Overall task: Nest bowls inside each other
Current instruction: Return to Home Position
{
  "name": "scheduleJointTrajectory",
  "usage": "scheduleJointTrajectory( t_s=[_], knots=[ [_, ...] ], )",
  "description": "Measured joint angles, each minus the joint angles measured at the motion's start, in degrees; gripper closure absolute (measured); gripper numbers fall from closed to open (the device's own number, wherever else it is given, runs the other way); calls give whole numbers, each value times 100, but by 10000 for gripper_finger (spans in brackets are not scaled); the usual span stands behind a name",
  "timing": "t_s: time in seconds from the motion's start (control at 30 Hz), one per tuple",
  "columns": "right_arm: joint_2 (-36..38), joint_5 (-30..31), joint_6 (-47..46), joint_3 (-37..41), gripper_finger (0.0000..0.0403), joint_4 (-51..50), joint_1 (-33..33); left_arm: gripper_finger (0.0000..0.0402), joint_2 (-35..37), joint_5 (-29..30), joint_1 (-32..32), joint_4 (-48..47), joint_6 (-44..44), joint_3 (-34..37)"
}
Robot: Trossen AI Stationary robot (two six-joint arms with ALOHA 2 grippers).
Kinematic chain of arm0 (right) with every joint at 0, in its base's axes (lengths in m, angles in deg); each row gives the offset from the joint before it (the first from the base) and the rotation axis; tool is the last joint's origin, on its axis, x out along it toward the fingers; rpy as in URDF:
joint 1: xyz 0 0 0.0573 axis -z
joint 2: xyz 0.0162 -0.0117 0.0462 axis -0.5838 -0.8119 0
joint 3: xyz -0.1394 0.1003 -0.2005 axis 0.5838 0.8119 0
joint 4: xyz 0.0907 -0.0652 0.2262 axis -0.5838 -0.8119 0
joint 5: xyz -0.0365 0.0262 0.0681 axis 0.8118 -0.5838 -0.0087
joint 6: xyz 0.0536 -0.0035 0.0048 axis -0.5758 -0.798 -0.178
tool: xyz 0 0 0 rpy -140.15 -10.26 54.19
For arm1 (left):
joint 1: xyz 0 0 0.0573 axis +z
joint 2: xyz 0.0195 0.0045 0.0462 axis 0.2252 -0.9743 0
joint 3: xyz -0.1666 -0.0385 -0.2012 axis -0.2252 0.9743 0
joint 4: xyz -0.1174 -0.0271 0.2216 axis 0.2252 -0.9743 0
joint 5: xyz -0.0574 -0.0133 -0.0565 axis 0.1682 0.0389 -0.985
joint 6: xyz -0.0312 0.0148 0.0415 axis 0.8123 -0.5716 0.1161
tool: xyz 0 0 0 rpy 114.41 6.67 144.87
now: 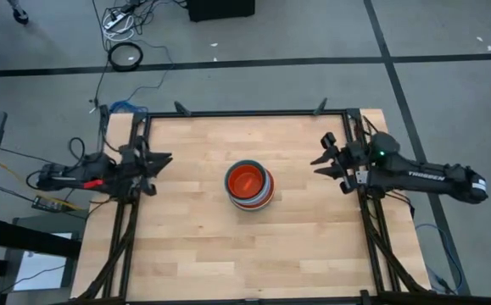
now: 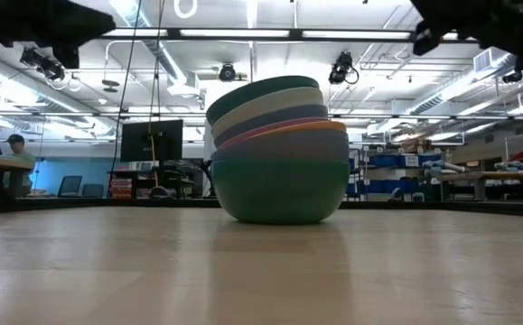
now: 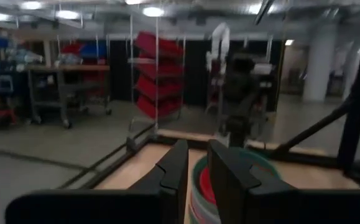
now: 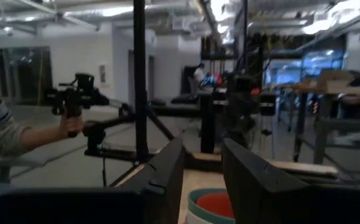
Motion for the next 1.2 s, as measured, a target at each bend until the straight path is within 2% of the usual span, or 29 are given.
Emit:
scheduleJointTrajectory(
  t_s=[0.13,0.23,0.4,0.7,0.9,1.03,1.2],
  knots=[
    [641,59,-108,275,302,-33,49,332,126,424,-76,-270,-147,-39],
    [1031,65,-223,399,303,-194,161,332,128,428,-100,-169,-72,-2],
    [1422,73,-314,650,303,-476,328,332,128,-13,-245,15,301,367],
    [1529,70,-347,1362,303,-372,367,332,131,20,-479,944,402,1480],
    [1487,74,-205,1488,303,-622,341,332,130,356,-507,737,124,1491],
    [1486,71,247,1488,302,-948,283,332,130,692,-509,746,-127,1491],
    [1482,74,366,1490,303,-1597,262,332,100,693,-507,741,-337,1491]
  ],
)
